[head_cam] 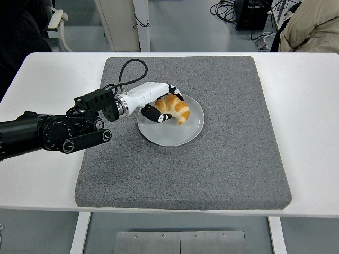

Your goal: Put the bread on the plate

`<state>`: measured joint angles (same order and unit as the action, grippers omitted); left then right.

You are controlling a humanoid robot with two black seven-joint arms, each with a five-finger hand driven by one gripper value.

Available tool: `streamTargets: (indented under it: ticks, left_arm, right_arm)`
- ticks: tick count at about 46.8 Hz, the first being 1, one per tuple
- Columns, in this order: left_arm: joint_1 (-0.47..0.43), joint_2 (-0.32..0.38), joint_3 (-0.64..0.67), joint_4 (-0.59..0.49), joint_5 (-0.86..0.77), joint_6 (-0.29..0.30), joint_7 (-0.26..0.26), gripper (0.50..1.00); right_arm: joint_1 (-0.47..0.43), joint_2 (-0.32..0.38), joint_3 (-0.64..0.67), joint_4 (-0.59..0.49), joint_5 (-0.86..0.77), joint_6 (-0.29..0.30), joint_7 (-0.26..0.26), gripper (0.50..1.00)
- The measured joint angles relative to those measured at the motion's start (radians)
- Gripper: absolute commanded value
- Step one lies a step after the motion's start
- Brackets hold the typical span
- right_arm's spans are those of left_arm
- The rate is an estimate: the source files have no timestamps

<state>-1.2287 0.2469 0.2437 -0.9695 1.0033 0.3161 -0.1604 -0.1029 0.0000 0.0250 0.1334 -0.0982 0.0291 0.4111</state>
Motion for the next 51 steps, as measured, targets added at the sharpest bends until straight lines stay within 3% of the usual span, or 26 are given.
streamTargets:
  ticks: [10,33,44,51]
  left_arm:
    - [0.006,0.000,0.000,0.000,0.000,0.001,0.000,0.558]
    - [0.018,0.000,0.000,0.002,0.000,0.002,-0.001,0.658]
    - [0.023,0.000,0.000,0.002,0.000,0.001,-0.001,0.669]
    - [0.023,0.000,0.000,0.001,0.000,0.001,-0.002,0.758]
  right_arm:
    - [0.000,0.000,0.000,0.000,0.000,0.000,0.000,1.000]
    - [0.000,0.000,0.000,0.000,0.000,0.000,0.000,1.000]
    - [0.000,0.000,0.000,0.000,0.000,0.000,0.000,1.000]
    - [0.000,0.000,0.000,0.000,0.000,0.000,0.000,1.000]
